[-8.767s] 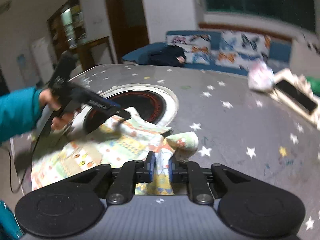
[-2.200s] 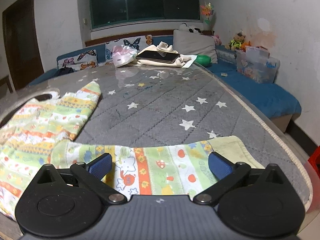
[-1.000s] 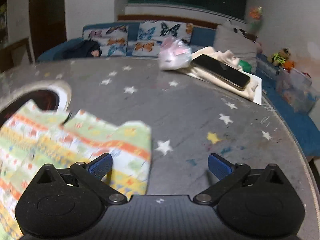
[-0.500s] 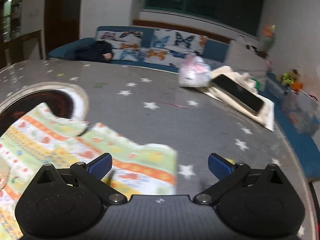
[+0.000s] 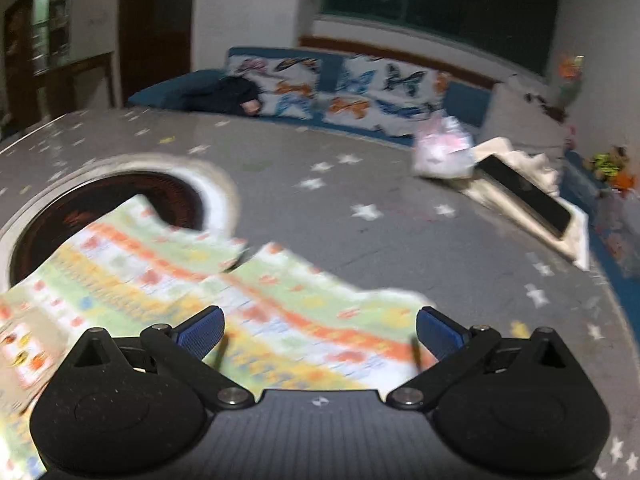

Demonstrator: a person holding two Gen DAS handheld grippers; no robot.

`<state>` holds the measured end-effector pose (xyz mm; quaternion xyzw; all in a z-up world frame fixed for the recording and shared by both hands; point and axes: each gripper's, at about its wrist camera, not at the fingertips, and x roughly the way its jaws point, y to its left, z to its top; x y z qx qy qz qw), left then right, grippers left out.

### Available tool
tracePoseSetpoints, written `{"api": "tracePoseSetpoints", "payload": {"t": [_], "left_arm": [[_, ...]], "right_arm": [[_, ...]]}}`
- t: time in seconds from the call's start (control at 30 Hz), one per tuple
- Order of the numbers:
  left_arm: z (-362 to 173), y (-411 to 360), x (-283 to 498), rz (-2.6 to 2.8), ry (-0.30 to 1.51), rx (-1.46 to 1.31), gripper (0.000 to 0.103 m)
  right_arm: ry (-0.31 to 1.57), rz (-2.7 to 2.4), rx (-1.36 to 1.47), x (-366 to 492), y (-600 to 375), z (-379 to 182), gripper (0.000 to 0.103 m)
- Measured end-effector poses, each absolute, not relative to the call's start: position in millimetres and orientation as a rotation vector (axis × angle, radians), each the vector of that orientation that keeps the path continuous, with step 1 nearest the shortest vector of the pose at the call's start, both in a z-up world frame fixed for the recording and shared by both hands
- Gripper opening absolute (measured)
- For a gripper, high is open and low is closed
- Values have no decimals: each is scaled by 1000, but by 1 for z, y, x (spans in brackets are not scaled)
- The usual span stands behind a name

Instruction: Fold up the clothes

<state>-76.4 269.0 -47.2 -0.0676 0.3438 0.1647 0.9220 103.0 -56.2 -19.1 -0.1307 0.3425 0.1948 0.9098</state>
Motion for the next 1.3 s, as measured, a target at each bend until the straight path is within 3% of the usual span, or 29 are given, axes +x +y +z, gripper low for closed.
{"api": "tracePoseSetpoints", "payload": {"t": [1.3], "left_arm": [[-28, 258, -86, 341, 734, -143, 103]], "right_arm": [[754, 607, -267, -57, -98, -28, 103]]}}
